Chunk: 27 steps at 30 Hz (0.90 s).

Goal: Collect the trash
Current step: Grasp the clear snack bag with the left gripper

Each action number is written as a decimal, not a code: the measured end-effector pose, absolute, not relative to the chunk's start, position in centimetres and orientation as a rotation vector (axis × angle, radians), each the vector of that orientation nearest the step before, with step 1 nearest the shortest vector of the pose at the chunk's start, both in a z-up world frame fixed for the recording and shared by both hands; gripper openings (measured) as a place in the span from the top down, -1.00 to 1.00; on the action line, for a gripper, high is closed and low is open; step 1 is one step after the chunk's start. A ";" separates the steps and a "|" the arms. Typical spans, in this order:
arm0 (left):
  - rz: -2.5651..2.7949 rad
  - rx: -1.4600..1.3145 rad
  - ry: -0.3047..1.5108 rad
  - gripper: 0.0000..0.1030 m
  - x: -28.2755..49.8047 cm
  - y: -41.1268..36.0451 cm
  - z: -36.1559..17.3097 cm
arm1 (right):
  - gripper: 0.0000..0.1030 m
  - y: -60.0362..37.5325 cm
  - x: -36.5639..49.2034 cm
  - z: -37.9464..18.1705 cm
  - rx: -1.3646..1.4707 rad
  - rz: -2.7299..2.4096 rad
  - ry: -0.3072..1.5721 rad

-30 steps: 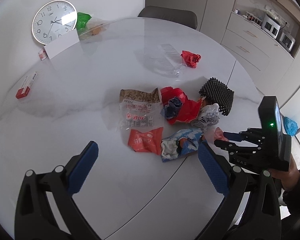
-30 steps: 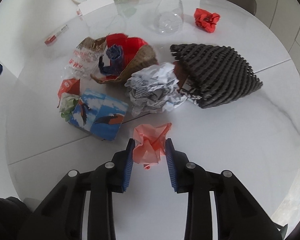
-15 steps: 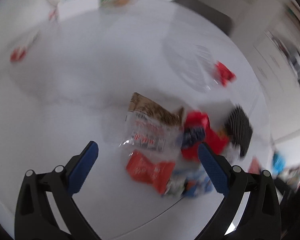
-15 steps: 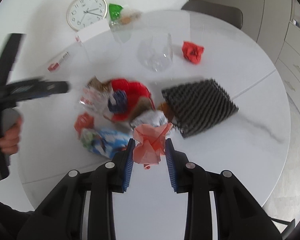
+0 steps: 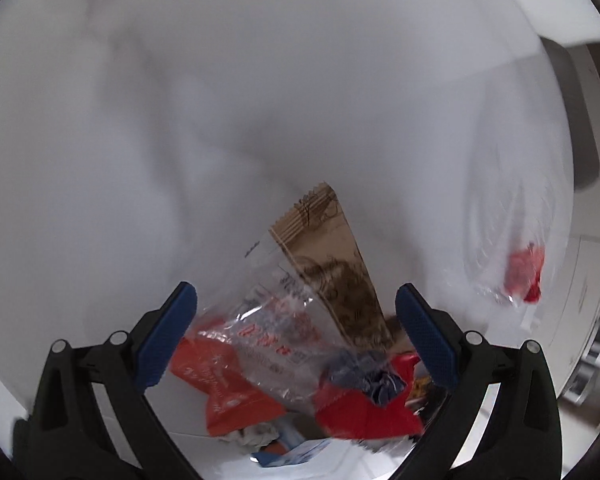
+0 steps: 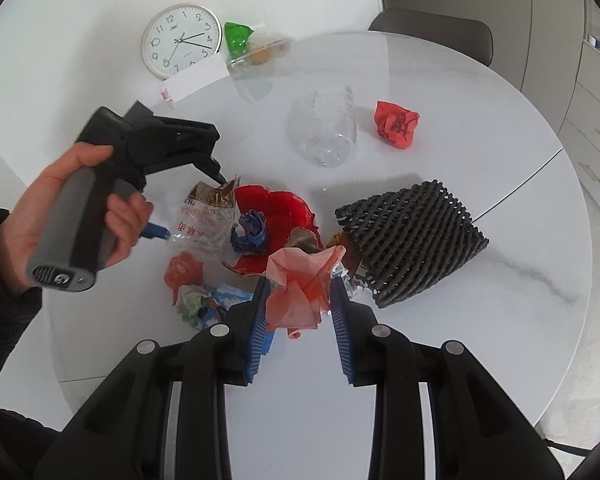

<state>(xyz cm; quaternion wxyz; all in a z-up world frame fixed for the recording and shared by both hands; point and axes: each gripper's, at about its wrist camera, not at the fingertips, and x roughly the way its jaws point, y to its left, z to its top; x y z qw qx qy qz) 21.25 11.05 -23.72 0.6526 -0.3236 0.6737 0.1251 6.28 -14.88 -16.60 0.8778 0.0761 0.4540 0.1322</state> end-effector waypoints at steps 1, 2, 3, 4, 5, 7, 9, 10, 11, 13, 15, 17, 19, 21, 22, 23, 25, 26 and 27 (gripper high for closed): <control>0.300 -0.753 1.536 -0.82 21.1 11.0 -24.2 | 0.40 -15.1 6.3 -16.7 0.161 0.276 0.948; 0.307 -0.764 1.537 -0.79 21.0 10.9 -24.4 | 0.39 -15.4 6.3 -16.8 0.165 0.278 0.948; 0.316 -0.772 1.538 -0.70 20.9 10.9 -24.7 | 0.39 -15.6 6.3 -16.8 0.169 0.277 0.948; 0.329 -0.773 1.533 -0.65 20.8 10.8 -24.8 | 0.39 -15.8 6.3 -16.9 0.173 0.275 0.947; 0.332 -0.772 1.524 -0.63 20.8 10.7 -24.7 | 0.39 -16.2 6.3 -16.9 0.179 0.274 0.946; 0.330 -0.763 1.519 -0.57 20.7 10.4 -24.6 | 0.39 -16.8 6.3 -17.0 0.186 0.270 0.943; 0.321 -0.760 1.511 -0.50 20.5 10.2 -24.5 | 0.39 -17.5 6.3 -17.0 0.192 0.265 0.940; 0.309 -0.759 1.503 -0.45 20.4 10.2 -24.5 | 0.39 -17.7 6.3 -17.0 0.194 0.263 0.939; 0.301 -0.757 1.500 -0.43 20.3 10.2 -24.4 | 0.39 -18.0 6.3 -17.0 0.196 0.261 0.938; 0.278 -0.746 1.492 -0.37 20.2 10.1 -24.3 | 0.39 -18.7 6.3 -17.1 0.201 0.255 0.935; 0.257 -0.733 1.486 -0.31 19.9 10.0 -24.1 | 0.39 -19.2 6.3 -17.2 0.204 0.248 0.934; 0.230 -0.716 1.473 -0.24 19.7 10.0 -23.9 | 0.39 -19.6 6.4 -17.3 0.209 0.242 0.935; 0.193 -0.703 1.459 -0.06 19.6 9.5 -23.4 | 0.39 -19.9 6.4 -17.4 0.212 0.235 0.938; 0.157 -0.698 1.451 0.08 19.5 9.5 -23.1 | 0.39 -20.1 6.4 -17.4 0.215 0.232 0.936; 0.143 -0.697 1.453 0.16 20.3 9.9 -22.8 | 0.39 -20.1 6.3 -17.5 0.217 0.231 0.936; 0.128 -0.693 1.455 0.19 21.1 10.3 -22.6 | 0.39 -20.1 6.3 -17.5 0.217 0.230 0.936; 0.103 -0.684 1.459 0.26 20.7 10.6 -22.8 | 0.39 -19.9 6.3 -17.4 0.214 0.228 0.936; 0.092 -0.683 1.460 0.29 20.6 10.7 -22.7 | 0.39 -19.8 6.2 -17.4 0.214 0.227 0.936; 0.082 -0.683 1.460 0.29 20.4 10.8 -22.7 | 0.39 -19.7 6.2 -17.3 0.213 0.227 0.934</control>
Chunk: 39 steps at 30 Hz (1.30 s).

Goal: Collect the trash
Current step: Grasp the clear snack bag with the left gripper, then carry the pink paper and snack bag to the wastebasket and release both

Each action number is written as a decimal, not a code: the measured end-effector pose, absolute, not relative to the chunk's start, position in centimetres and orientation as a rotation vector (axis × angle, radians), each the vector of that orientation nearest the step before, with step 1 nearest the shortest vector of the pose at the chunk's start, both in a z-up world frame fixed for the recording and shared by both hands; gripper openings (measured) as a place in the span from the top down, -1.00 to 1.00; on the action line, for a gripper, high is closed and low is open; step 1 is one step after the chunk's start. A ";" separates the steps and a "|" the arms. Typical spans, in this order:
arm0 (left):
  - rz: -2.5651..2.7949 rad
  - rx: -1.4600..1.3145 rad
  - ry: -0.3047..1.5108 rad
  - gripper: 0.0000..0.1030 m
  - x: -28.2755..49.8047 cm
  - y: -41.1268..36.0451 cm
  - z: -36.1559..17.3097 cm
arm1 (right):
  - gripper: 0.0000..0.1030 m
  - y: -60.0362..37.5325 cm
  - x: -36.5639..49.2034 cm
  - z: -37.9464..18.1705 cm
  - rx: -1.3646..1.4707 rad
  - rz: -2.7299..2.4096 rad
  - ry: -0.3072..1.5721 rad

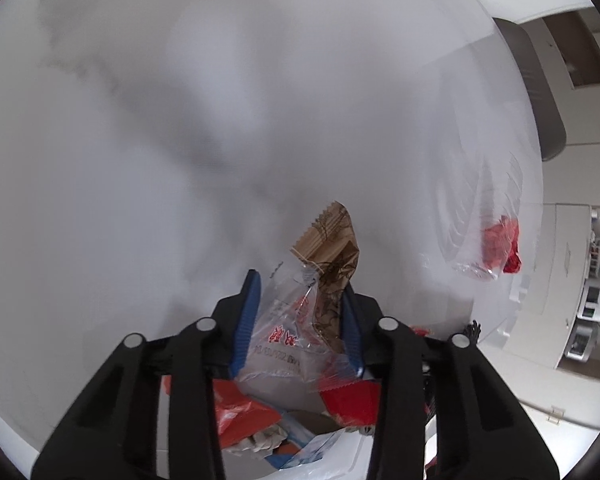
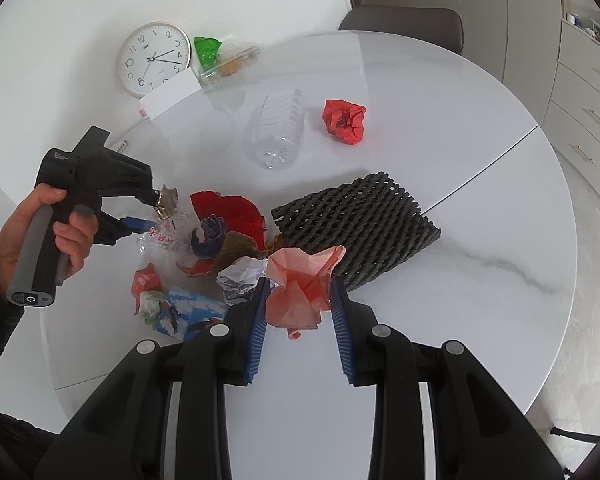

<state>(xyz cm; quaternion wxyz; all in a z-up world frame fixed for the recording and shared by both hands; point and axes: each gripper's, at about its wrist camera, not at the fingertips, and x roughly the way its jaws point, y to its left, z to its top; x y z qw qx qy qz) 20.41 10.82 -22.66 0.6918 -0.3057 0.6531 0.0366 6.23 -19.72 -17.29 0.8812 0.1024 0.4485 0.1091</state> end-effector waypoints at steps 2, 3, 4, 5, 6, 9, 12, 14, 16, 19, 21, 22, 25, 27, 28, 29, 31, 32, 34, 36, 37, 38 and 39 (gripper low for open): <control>0.054 -0.680 1.453 0.30 20.2 11.1 -22.1 | 0.39 -19.6 6.2 -17.1 0.212 0.228 0.932; 0.043 -0.676 1.448 0.30 20.1 11.4 -21.7 | 0.39 -19.5 6.1 -16.9 0.209 0.228 0.927; 0.028 -0.663 1.439 0.30 20.0 11.7 -21.2 | 0.39 -19.4 6.0 -16.8 0.207 0.228 0.923; 0.017 -0.650 1.430 0.30 20.0 11.7 -21.0 | 0.39 -19.3 6.0 -16.7 0.206 0.228 0.921; 0.006 -0.638 1.420 0.30 19.8 11.6 -20.6 | 0.39 -19.2 5.9 -16.5 0.202 0.227 0.917; -0.032 -0.602 1.391 0.30 18.8 11.9 -18.7 | 0.39 -19.0 5.2 -15.8 0.193 0.226 0.897; -0.069 -0.555 1.358 0.30 17.8 11.4 -16.6 | 0.39 -19.2 4.0 -14.9 0.190 0.214 0.875; -0.113 -0.500 1.335 0.30 16.6 10.5 -14.7 | 0.39 -19.8 2.5 -14.2 0.194 0.194 0.864; -0.179 -0.438 1.326 0.30 14.9 9.1 -12.9 | 0.39 -20.8 0.5 -13.8 0.197 0.162 0.862; -0.295 -0.338 1.326 0.29 12.3 5.7 -11.0 | 0.38 -23.6 -4.2 -13.6 0.210 0.070 0.875; -0.389 -0.261 1.330 0.28 10.4 2.8 -10.0 | 0.38 -25.6 -7.1 -14.0 0.228 -0.001 0.894; -0.451 -0.211 1.335 0.27 9.2 0.7 -9.6 | 0.38 -26.5 -8.3 -14.3 0.237 -0.033 0.904; -0.650 -0.074 1.374 0.23 5.3 -6.0 -9.5 | 0.38 -30.0 -13.4 -15.5 0.283 -0.160 0.939; -0.760 -0.003 1.389 0.20 3.2 -9.5 -9.8 | 0.38 -32.2 -16.9 -16.2 0.313 -0.244 0.956; -0.831 0.056 1.390 0.19 1.4 -12.0 -10.1 | 0.38 -33.1 -18.2 -16.4 0.324 -0.274 0.960; -0.876 0.095 1.390 0.19 0.3 -13.7 -10.5 | 0.38 -33.9 -19.6 -16.6 0.337 -0.305 0.964; -0.978 0.178 1.402 0.18 -2.5 -17.9 -11.7 | 0.37 -35.6 -22.7 -16.9 0.368 -0.368 0.962; -1.010 0.207 1.406 0.18 -3.6 -19.6 -12.2 | 0.36 -36.4 -24.0 -17.1 0.384 -0.394 0.960; -1.078 0.284 1.410 0.16 -6.3 -23.4 -13.6 | 0.35 -37.7 -26.5 -17.4 0.410 -0.442 0.957; -1.137 0.337 1.417 0.15 -8.3 -26.1 -14.7 | 0.35 -38.8 -28.8 -17.8 0.438 -0.479 0.955; -1.161 0.373 1.422 0.15 -9.6 -27.6 -15.3 | 0.35 -39.2 -29.5 -18.0 0.447 -0.491 0.956; -1.185 0.394 1.426 0.15 -10.6 -28.8 -15.8 | 0.35 -39.6 -30.3 -18.2 0.455 -0.503 0.957; -1.204 0.416 1.428 0.11 -11.6 -29.6 -16.4 | 0.35 -40.1 -31.3 -18.5 0.467 -0.515 0.957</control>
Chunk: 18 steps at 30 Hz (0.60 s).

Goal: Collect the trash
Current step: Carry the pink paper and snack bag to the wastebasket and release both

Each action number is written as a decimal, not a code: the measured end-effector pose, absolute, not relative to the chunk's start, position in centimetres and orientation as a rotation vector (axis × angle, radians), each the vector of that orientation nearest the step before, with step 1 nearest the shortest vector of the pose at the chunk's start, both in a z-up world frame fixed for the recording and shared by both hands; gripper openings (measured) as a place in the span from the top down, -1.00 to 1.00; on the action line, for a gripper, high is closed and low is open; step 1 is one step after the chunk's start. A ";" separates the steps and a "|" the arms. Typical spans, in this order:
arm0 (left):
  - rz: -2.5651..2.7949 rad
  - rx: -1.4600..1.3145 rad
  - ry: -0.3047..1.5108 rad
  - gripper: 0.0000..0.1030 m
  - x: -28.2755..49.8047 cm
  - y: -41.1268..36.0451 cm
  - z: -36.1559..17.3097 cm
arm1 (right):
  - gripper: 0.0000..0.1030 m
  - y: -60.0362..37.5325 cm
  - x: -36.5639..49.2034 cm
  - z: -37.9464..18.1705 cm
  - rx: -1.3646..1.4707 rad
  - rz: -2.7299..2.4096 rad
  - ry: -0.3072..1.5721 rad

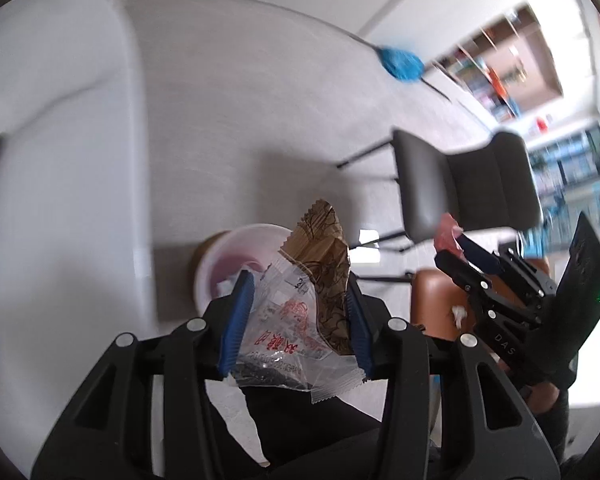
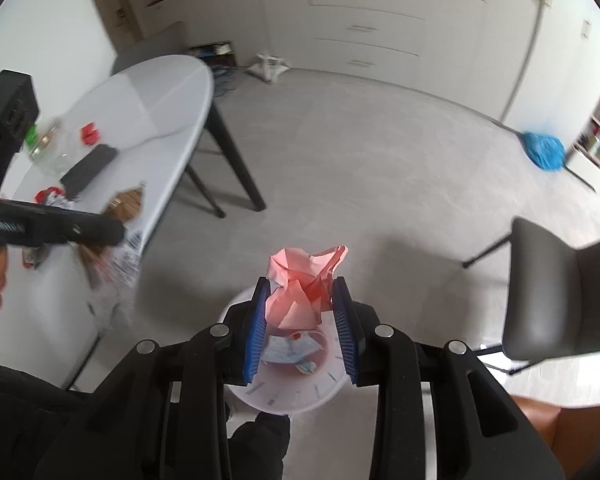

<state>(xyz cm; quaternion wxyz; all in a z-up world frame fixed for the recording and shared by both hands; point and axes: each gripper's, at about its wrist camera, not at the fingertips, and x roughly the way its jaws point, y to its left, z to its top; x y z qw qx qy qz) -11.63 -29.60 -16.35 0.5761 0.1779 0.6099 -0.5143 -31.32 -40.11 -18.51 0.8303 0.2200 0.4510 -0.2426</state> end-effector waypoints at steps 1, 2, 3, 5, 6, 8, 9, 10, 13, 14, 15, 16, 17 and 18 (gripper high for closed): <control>-1.215 0.450 1.428 0.10 -13.0 -30.3 -16.7 | 0.35 -40.4 -32.1 -18.8 0.476 -0.521 0.956; -1.230 0.469 1.428 0.08 -13.8 -30.7 -16.9 | 0.35 -40.6 -32.5 -18.9 0.481 -0.524 0.957; -1.245 0.491 1.425 0.00 -14.9 -31.2 -17.2 | 0.35 -40.9 -32.9 -19.1 0.485 -0.527 0.958; -1.245 0.530 1.413 -0.18 -16.4 -32.0 -17.7 | 0.35 -41.3 -33.6 -19.5 0.497 -0.529 0.956; -1.252 0.548 1.408 -0.24 -17.1 -32.2 -17.9 | 0.34 -41.5 -33.6 -19.6 0.500 -0.529 0.956; -1.251 0.561 1.410 -0.42 -18.0 -31.9 -17.6 | 0.34 -41.7 -33.8 -19.8 0.505 -0.530 0.952; -1.246 0.563 1.411 -0.50 -18.3 -31.9 -17.6 | 0.34 -41.9 -34.0 -19.9 0.509 -0.528 0.949; -1.235 0.562 1.413 -0.51 -18.3 -31.7 -17.6 | 0.34 -42.0 -34.1 -20.0 0.514 -0.522 0.946; -1.207 0.540 1.416 -0.59 -18.0 -30.9 -16.9 | 0.33 -42.0 -33.9 -20.2 0.517 -0.502 0.945; -1.196 0.530 1.408 -0.60 -17.7 -30.7 -16.5 | 0.33 -42.0 -33.8 -20.3 0.517 -0.494 0.947; -1.185 0.521 1.397 -0.62 -17.7 -31.1 -16.3 | 0.33 -41.8 -33.6 -20.6 0.513 -0.482 0.953; -1.164 0.511 1.378 -0.66 -17.4 -31.1 -16.0 | 0.33 -41.7 -33.5 -20.8 0.511 -0.472 0.958; -1.141 0.503 1.355 -0.69 -16.9 -30.9 -15.6 | 0.32 -41.6 -33.4 -21.0 0.510 -0.463 0.963; -1.110 0.500 1.323 -0.75 -16.5 -30.6 -15.0 | 0.32 -41.2 -32.9 -21.2 0.506 -0.447 0.976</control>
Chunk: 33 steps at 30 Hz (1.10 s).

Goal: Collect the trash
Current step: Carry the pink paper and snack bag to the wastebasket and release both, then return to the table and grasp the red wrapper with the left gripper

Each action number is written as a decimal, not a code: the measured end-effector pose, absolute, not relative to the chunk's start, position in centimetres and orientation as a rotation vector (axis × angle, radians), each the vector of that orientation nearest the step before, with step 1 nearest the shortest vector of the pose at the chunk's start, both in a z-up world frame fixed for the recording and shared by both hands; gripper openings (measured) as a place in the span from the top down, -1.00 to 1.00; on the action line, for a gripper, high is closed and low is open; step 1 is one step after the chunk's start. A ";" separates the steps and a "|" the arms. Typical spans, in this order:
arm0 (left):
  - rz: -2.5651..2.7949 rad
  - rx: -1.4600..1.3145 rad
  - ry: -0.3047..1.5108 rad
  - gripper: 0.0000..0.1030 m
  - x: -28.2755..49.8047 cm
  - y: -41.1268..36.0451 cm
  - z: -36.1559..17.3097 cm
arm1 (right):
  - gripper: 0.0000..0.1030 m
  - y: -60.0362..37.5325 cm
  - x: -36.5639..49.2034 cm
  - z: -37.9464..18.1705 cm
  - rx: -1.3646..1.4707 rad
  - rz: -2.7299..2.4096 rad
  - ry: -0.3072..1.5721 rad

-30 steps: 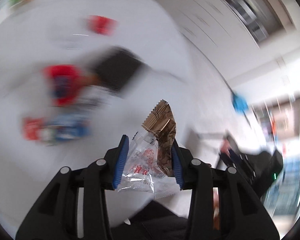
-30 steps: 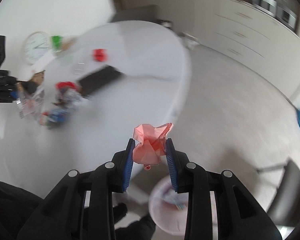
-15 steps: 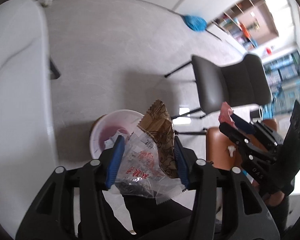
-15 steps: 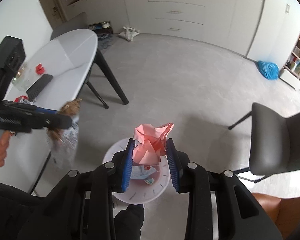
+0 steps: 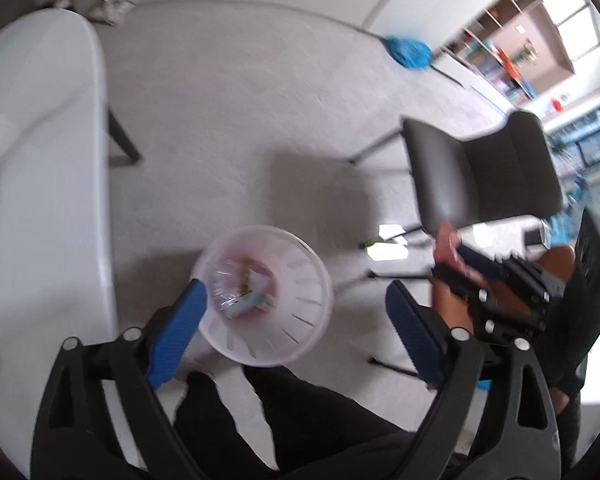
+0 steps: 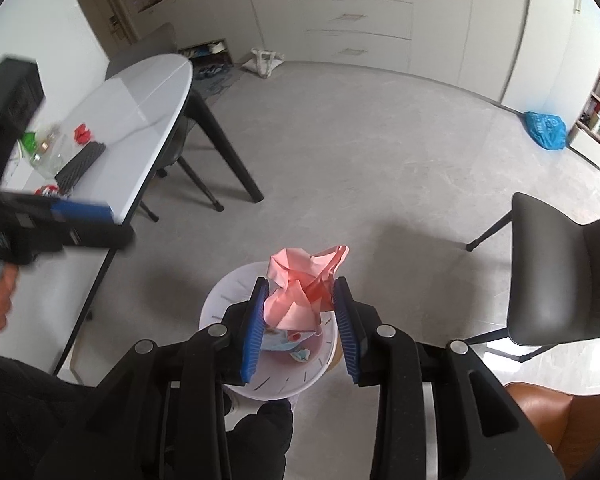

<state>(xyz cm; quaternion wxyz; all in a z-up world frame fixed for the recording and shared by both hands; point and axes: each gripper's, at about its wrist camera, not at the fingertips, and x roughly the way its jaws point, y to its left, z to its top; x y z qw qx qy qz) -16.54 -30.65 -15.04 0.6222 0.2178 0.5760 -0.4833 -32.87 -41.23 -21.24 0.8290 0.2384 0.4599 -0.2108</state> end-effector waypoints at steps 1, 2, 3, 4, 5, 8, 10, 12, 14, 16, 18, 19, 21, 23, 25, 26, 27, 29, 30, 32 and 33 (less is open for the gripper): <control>-1.064 0.504 1.270 -0.78 -16.1 -30.2 -14.4 | 0.32 -41.0 -32.6 -21.4 0.500 -0.436 0.986; -1.037 0.508 1.233 -0.80 -16.0 -29.7 -13.9 | 0.31 -40.7 -32.4 -21.6 0.492 -0.424 0.994; -1.008 0.511 1.188 -0.83 -15.8 -29.5 -13.3 | 0.31 -40.1 -32.0 -21.9 0.484 -0.403 1.003; -0.995 0.510 1.166 -0.85 -15.5 -29.1 -12.9 | 0.31 -39.7 -31.6 -22.0 0.476 -0.386 1.011; -0.982 0.505 1.148 -0.85 -15.2 -28.8 -12.5 | 0.31 -39.3 -31.3 -22.1 0.469 -0.376 1.017; -0.950 0.480 1.118 -0.85 -14.3 -27.8 -11.5 | -0.03 -38.1 -30.4 -22.7 0.460 -0.339 1.047; -0.934 0.462 1.106 -0.85 -13.8 -26.8 -11.0 | -0.58 -37.5 -30.0 -23.1 0.458 -0.356 1.065; -0.919 0.446 1.105 -0.85 -13.3 -26.2 -10.6 | -0.84 -37.1 -29.8 -23.0 0.446 -0.388 1.068; -0.904 0.430 1.111 -0.85 -12.7 -25.5 -10.4 | -0.91 -37.0 -29.7 -22.9 0.450 -0.399 1.066; -0.888 0.409 1.112 -0.85 -12.2 -24.9 -10.4 | -0.91 -36.9 -29.6 -22.4 0.458 -0.416 1.057; -0.877 0.389 1.111 -0.85 -11.5 -24.0 -10.1 | -0.93 -37.0 -29.3 -21.7 0.463 -0.430 1.037; -0.868 0.379 1.110 -0.85 -11.1 -23.5 -10.0 | -0.95 -37.1 -29.1 -21.4 0.464 -0.436 1.026; -0.850 0.365 1.104 -0.85 -10.4 -22.6 -9.7 | -0.95 -37.2 -28.5 -20.8 0.461 -0.444 1.007; -0.833 0.356 1.098 -0.85 -9.9 -22.0 -9.6 | -0.95 -37.1 -27.7 -20.1 0.459 -0.442 0.992; -0.814 0.344 1.088 -0.85 -9.3 -21.0 -9.3 | -0.95 -36.9 -26.5 -19.2 0.450 -0.433 0.968; -0.801 0.335 1.082 -0.85 -8.8 -20.3 -9.1 | -0.95 -36.7 -25.8 -18.8 0.445 -0.424 0.955; -0.790 0.328 1.079 -0.85 -8.5 -19.9 -9.1 | -0.95 -36.4 -25.0 -18.3 0.440 -0.409 0.940; -0.751 0.300 1.070 -0.85 -7.4 -18.1 -8.8 | -0.95 -35.7 -23.3 -17.3 0.428 -0.375 0.921; -0.737 0.291 1.067 -0.85 -7.0 -17.5 -8.8 | -0.95 -35.2 -22.2 -16.8 0.415 -0.349 0.911; -0.691 0.260 1.061 -0.85 -5.8 -15.3 -8.8 | -0.95 -34.3 -20.4 -16.1 0.388 -0.312 0.903; -0.675 0.248 1.058 -0.85 -5.6 -14.5 -8.9 | -0.95 -33.6 -19.2 -15.8 0.365 -0.281 0.901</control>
